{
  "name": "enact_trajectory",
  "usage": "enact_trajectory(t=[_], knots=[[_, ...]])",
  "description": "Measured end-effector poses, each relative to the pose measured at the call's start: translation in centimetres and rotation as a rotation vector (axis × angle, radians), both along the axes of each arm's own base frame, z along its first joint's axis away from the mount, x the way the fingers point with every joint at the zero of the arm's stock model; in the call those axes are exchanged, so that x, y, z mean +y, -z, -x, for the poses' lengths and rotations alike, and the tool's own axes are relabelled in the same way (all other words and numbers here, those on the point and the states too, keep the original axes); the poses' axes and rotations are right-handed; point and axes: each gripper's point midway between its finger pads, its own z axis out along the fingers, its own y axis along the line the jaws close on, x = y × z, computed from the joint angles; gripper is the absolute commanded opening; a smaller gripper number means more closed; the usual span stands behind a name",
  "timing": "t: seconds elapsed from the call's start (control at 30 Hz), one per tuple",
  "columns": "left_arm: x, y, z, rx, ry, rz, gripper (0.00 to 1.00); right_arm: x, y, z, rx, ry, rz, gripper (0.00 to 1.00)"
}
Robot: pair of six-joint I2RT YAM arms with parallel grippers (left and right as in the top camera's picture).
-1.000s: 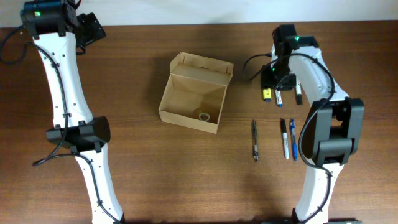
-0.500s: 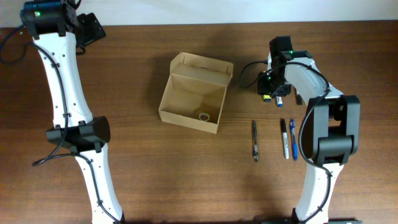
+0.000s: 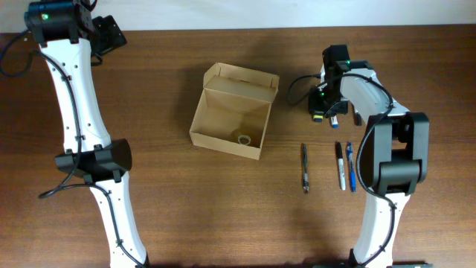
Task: Pack container
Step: 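Move the right gripper to the yellow highlighter and grasp it, then carry the yellow highlighter into the box and release it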
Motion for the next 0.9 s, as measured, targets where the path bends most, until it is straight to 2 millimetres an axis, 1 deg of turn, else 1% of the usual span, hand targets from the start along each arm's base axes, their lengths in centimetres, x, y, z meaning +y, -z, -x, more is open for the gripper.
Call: enact_trajectory(t=[0.1, 0.17, 0.23, 0.3, 0.37, 0.4, 0.43, 0.47, 0.5, 0.57, 0.63, 0.7, 0.73, 0.77, 0.83, 0.9], knots=[[0.0, 0.0, 0.0, 0.000, 0.000, 0.000, 1.00, 0.9, -0.2, 1.3, 0.062, -0.029, -0.047, 0.04], [0.0, 0.0, 0.0, 0.000, 0.000, 0.000, 1.00, 1.5, -0.9, 1.8, 0.092, -0.050, -0.065, 0.04], [0.0, 0.0, 0.0, 0.000, 0.000, 0.000, 1.00, 2.3, -2.2, 1.7, 0.092, -0.085, -0.073, 0.04], [0.0, 0.0, 0.0, 0.000, 0.000, 0.000, 1.00, 3.7, -4.6, 0.8, 0.055, -0.125, -0.076, 0.04], [0.0, 0.0, 0.0, 0.000, 0.000, 0.000, 1.00, 5.8, -8.2, -0.3, -0.021, -0.181, -0.081, 0.04], [0.0, 0.0, 0.0, 0.000, 0.000, 0.000, 1.00, 7.1, -10.4, -0.7, -0.070, -0.215, -0.084, 0.04], [0.0, 0.0, 0.0, 0.000, 0.000, 0.000, 1.00, 8.6, -12.9, -1.1, -0.129, -0.255, -0.089, 0.04], [0.0, 0.0, 0.0, 0.000, 0.000, 0.000, 1.00, 10.5, -15.9, -1.2, -0.202, -0.308, -0.095, 0.04], [0.0, 0.0, 0.0, 0.000, 0.000, 0.000, 1.00, 12.3, -18.5, -1.0, -0.265, -0.359, -0.102, 0.04], [0.0, 0.0, 0.0, 0.000, 0.000, 0.000, 1.00, 16.0, -23.3, 0.1, -0.387, -0.481, -0.118, 0.04], [0.0, 0.0, 0.0, 0.000, 0.000, 0.000, 1.00, 20.4, -27.2, 2.7, -0.484, -0.640, -0.133, 0.04], [0.0, 0.0, 0.0, 0.000, 0.000, 0.000, 1.00, 22.6, -28.0, 4.2, -0.508, -0.732, -0.134, 0.04], [0.0, 0.0, 0.0, 0.000, 0.000, 0.000, 1.00, 23.7, -27.9, 5.0, -0.508, -0.786, -0.131, 0.04], [0.0, 0.0, 0.0, 0.000, 0.000, 0.000, 1.00, 24.6, -27.2, 5.5, -0.497, -0.830, -0.119, 0.04], [0.0, 0.0, 0.0, 0.000, 0.000, 0.000, 1.00, 25.6, -24.9, 6.0, -0.448, -0.894, -0.094, 0.04], [0.0, 0.0, 0.0, 0.000, 0.000, 0.000, 1.00, 25.9, -21.6, 6.0, -0.376, -0.940, -0.063, 0.04]])
